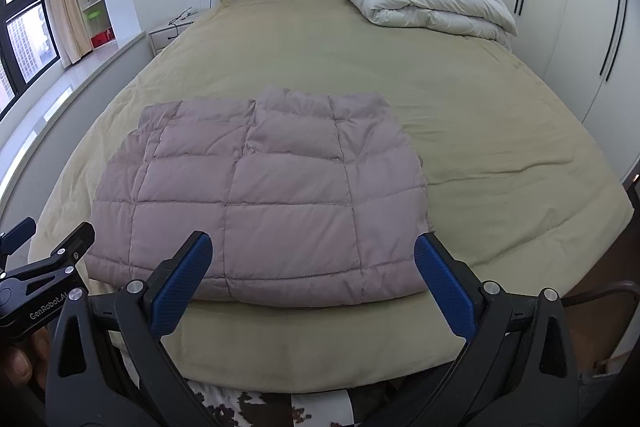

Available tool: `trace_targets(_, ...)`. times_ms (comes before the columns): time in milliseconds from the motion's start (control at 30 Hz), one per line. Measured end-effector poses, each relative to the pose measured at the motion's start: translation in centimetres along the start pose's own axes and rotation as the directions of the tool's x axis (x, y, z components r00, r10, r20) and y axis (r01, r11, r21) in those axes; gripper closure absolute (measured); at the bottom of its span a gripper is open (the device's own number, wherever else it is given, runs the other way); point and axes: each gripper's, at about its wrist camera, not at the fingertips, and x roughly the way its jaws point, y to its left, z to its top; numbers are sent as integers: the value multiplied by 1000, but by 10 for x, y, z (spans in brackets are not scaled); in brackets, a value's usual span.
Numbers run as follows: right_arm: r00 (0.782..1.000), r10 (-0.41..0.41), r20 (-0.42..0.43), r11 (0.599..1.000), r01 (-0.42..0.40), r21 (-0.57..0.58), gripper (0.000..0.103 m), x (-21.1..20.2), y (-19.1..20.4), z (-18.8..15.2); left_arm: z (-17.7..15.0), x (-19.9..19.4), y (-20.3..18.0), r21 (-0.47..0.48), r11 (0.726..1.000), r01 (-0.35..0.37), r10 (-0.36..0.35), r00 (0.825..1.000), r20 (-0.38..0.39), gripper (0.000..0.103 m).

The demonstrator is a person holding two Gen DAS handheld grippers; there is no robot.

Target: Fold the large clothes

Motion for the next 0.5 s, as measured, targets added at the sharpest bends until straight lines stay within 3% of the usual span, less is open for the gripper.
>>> trace_targets(500,1000,-1,-15,1000,1,-16,0,4,2,-1,-3,2,0,2,1000,-3,3,1000,-8,0)
